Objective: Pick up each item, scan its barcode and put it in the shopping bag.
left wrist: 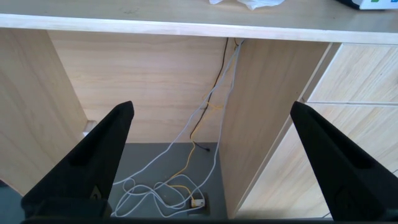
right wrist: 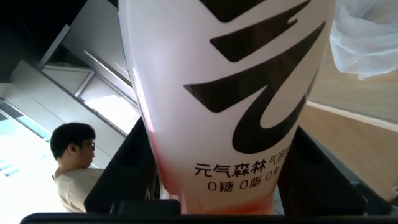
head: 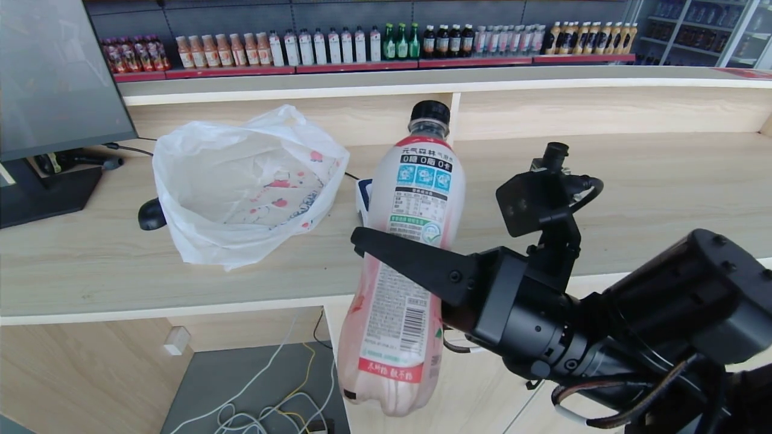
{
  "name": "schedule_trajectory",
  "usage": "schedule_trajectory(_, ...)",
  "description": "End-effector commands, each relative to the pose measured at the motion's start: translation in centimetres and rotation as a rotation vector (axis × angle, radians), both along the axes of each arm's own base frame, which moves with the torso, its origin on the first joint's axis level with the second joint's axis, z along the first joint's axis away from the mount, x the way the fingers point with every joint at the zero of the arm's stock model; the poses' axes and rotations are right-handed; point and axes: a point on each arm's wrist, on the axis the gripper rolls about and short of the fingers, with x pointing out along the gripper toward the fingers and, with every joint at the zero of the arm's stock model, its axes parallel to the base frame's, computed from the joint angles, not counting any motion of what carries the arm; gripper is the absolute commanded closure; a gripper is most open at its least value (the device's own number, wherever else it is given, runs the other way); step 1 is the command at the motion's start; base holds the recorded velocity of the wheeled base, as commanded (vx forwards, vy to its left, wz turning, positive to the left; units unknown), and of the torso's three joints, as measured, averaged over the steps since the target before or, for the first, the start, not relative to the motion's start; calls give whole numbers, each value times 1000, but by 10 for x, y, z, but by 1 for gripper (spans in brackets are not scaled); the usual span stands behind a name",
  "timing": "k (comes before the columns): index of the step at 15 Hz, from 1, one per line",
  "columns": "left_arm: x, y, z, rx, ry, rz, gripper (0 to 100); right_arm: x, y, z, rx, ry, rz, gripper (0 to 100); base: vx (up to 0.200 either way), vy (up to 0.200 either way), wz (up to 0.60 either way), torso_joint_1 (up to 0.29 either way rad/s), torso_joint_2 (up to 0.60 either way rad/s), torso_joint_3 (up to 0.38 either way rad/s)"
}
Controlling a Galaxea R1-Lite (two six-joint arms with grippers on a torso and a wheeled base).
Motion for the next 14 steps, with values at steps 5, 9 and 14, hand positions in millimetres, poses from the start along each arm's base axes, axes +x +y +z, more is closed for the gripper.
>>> schedule_trajectory(5, 0, 0, 0, 0, 0, 0, 0, -11, -29, 8, -18, -96, -65, 100, 0, 0, 0, 0, 0, 0)
schedule_trajectory(9, 0, 0, 0, 0, 0, 0, 0, -11, -58, -1, -126, -284, -239, 100, 0, 0, 0, 0, 0, 0)
schedule_trajectory(14, 0, 0, 0, 0, 0, 0, 0, -23, -114, -11, -283, -473, -512, 100, 0, 0, 0, 0, 0, 0)
